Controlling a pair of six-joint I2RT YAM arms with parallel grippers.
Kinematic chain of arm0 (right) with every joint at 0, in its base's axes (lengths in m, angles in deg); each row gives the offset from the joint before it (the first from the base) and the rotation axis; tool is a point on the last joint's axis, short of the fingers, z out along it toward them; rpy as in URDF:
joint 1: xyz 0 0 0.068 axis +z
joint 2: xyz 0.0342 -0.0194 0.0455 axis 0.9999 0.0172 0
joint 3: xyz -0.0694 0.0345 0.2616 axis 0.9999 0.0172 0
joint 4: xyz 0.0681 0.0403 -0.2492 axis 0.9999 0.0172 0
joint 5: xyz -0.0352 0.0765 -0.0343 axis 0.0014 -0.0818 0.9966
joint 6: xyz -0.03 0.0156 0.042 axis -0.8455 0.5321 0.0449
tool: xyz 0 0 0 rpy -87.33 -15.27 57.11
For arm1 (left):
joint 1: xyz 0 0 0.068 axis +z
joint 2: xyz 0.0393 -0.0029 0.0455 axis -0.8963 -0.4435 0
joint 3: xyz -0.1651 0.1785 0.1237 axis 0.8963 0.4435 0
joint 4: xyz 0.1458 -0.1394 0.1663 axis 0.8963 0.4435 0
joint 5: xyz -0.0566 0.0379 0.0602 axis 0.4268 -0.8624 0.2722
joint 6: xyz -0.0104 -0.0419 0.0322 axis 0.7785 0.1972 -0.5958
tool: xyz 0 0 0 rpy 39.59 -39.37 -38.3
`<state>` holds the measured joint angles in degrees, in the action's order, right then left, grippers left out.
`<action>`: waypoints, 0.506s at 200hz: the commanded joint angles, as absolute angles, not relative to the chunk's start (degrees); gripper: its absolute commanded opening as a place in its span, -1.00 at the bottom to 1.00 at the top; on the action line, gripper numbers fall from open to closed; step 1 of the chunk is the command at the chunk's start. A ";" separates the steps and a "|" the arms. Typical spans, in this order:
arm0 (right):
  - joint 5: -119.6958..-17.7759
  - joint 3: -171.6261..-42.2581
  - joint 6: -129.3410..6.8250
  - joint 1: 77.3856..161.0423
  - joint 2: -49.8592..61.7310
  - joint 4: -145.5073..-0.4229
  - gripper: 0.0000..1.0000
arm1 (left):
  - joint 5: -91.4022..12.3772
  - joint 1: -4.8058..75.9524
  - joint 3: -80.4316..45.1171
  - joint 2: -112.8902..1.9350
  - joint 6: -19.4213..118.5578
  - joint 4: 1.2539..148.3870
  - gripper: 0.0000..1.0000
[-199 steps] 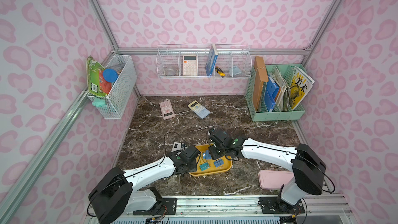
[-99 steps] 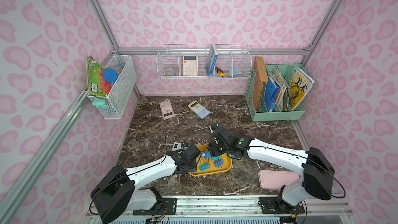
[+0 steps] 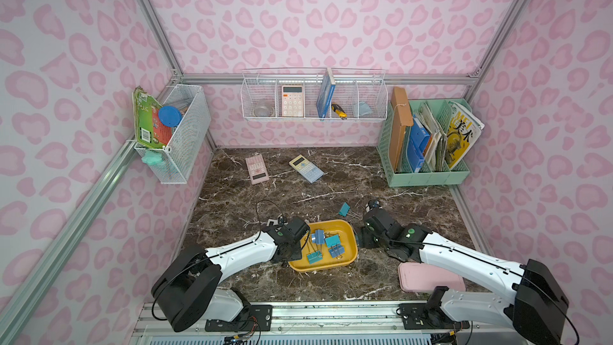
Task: Put the binder clips in the storage box
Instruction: Move the storage box to the center of the board.
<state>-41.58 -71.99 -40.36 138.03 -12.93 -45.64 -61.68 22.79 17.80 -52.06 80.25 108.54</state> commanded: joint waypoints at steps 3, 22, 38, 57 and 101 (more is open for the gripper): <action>-42.41 -71.23 -39.58 137.68 -12.44 -47.89 0.61 | -61.85 22.87 18.39 -52.45 80.43 111.99 0.24; -42.13 -72.00 -39.23 137.32 -11.40 -45.82 0.61 | -63.21 22.90 18.17 -52.17 81.59 114.88 0.24; -42.12 -71.54 -39.46 137.28 -11.83 -45.96 0.61 | -63.78 23.09 18.68 -51.19 82.71 116.21 0.24; -43.82 -70.63 -39.53 137.34 -12.16 -46.88 0.61 | -63.61 23.90 19.47 -49.81 83.35 116.89 0.24; -45.81 -68.37 -38.76 137.42 -10.29 -49.54 0.61 | -63.18 25.60 20.71 -47.93 83.30 117.05 0.25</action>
